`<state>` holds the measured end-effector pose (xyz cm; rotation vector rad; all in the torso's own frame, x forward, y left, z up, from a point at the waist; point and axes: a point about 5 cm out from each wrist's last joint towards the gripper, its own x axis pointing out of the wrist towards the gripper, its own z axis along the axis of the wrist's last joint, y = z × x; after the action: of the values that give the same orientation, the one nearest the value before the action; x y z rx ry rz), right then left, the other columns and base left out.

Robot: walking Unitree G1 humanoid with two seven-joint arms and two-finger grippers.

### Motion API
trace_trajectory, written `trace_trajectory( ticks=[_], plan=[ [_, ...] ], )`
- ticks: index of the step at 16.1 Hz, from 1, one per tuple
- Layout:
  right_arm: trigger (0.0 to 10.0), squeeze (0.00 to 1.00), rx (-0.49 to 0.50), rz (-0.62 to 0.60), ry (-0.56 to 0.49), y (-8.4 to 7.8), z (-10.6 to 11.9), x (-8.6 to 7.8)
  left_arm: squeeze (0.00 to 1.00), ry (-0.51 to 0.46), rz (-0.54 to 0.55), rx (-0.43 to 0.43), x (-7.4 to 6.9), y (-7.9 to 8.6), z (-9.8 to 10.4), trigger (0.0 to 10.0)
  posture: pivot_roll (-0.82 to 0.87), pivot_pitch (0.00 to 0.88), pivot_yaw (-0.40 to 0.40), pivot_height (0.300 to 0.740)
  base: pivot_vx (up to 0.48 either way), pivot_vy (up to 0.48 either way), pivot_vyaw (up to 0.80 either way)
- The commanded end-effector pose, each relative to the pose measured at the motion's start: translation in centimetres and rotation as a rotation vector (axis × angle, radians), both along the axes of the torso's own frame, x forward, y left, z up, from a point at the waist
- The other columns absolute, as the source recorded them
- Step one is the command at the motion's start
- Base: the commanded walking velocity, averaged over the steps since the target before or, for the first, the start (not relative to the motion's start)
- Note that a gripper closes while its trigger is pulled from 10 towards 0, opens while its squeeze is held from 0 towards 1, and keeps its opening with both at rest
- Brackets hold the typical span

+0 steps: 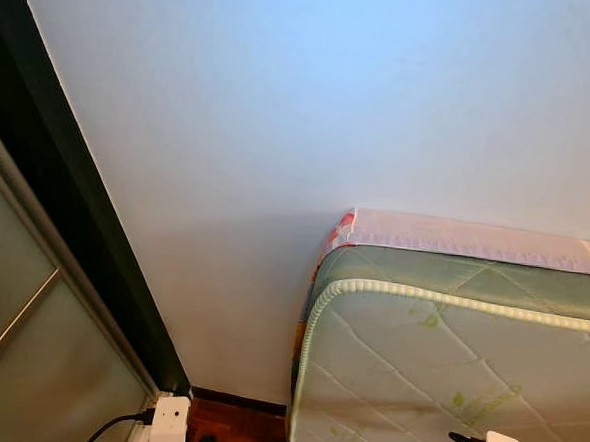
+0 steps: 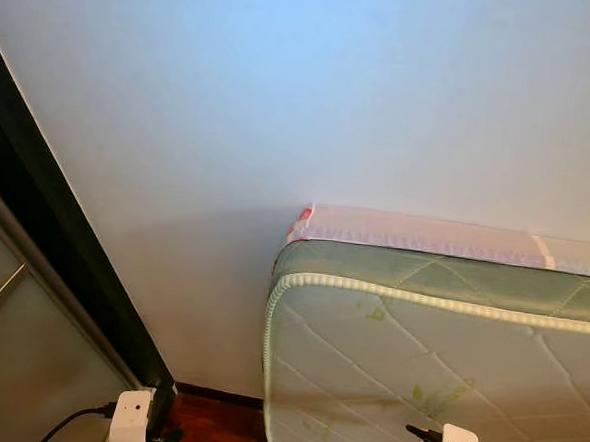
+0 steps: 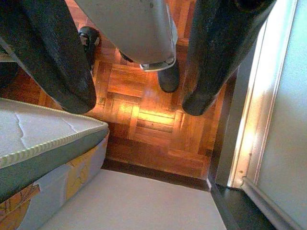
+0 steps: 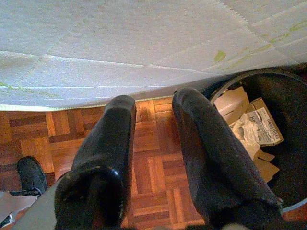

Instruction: Clean up the room

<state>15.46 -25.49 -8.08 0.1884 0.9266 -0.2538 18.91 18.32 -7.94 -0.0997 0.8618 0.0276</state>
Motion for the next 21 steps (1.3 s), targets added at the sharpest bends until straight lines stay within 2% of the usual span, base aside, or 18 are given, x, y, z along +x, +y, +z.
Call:
trace_trajectory(
  ticks=[1,11,21],
  plan=[
    [10.0,0.00,0.129,0.164,0.152,4.51,-2.20,-3.06,0.00,0.171,0.074,0.090,-4.59,6.10,-0.95,10.0,0.12,0.000,-0.022,0.740,0.000,0.000,0.00],
    [10.0,0.00,0.123,0.166,0.154,4.23,-2.11,-2.93,0.00,0.172,0.093,0.078,-4.66,6.01,-1.01,10.0,0.13,0.000,-0.033,0.740,0.000,0.000,0.00],
    [10.0,0.00,0.117,0.186,0.161,4.17,-2.12,-2.98,0.00,0.171,0.107,0.079,-4.72,6.11,-1.00,10.0,0.14,0.000,-0.037,0.740,-0.280,0.000,0.00]
  ],
)
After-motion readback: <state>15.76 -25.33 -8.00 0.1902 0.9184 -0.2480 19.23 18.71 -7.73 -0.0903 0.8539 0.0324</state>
